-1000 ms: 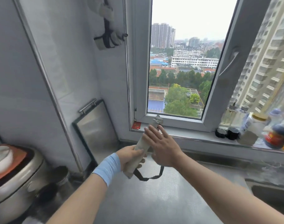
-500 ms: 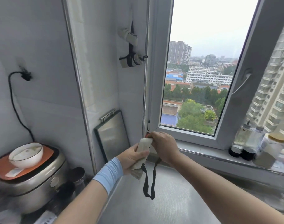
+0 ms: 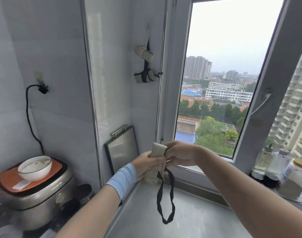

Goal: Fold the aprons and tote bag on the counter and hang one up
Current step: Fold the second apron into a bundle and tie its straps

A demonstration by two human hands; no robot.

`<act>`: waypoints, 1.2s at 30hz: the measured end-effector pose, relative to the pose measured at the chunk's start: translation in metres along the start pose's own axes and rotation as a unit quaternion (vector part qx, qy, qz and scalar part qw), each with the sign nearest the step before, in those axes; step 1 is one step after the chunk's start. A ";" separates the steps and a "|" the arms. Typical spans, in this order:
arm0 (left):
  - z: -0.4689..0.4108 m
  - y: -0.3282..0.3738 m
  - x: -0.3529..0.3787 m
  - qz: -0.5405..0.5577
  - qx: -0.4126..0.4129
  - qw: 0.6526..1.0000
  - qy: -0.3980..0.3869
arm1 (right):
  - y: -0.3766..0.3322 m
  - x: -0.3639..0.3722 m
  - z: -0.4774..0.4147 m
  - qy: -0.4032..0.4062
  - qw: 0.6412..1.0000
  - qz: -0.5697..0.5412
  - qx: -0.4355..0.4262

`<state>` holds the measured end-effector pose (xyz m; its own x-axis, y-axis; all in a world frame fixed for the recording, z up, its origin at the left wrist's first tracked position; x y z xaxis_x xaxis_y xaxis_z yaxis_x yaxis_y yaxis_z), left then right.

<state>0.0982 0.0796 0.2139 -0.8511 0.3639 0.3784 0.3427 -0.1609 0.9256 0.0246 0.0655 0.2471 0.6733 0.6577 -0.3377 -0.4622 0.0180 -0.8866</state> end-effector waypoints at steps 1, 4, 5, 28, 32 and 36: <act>-0.003 0.001 -0.003 -0.023 -0.003 1.000 0.018 | 0.000 0.006 0.002 -0.044 0.997 -0.062 -0.008; -0.011 0.012 -0.002 -0.075 0.018 0.994 0.072 | -0.001 -0.003 0.001 -0.005 0.997 -0.073 0.002; -0.015 0.016 0.002 -0.097 0.027 0.992 0.074 | -0.001 -0.014 0.001 0.059 0.998 -0.021 0.008; -0.030 0.057 0.002 -0.110 0.040 0.987 0.109 | -0.011 -0.050 0.020 0.213 0.968 -0.073 -0.108; -0.021 0.066 -0.020 -0.005 0.031 0.987 0.155 | 0.000 -0.036 0.018 0.205 0.974 -0.024 -0.096; -0.008 0.068 -0.013 0.120 0.001 0.989 0.091 | 0.006 -0.044 0.019 0.210 0.972 -0.019 -0.100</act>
<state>0.1293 0.0564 0.2718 -0.8024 0.1443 0.5790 0.5445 -0.2199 0.8094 -0.0185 0.0510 0.2625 0.8834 0.2937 -0.3652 -0.3385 -0.1389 -0.9307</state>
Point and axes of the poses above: each hand's wrist, its own z-axis away from the middle knuckle, its own x-axis out of the palm, y = z × x, the point moved 10 cm from there along -z, towards the middle knuckle, and after that the axes turned 15 degrees about z, right-handed, at the moved point
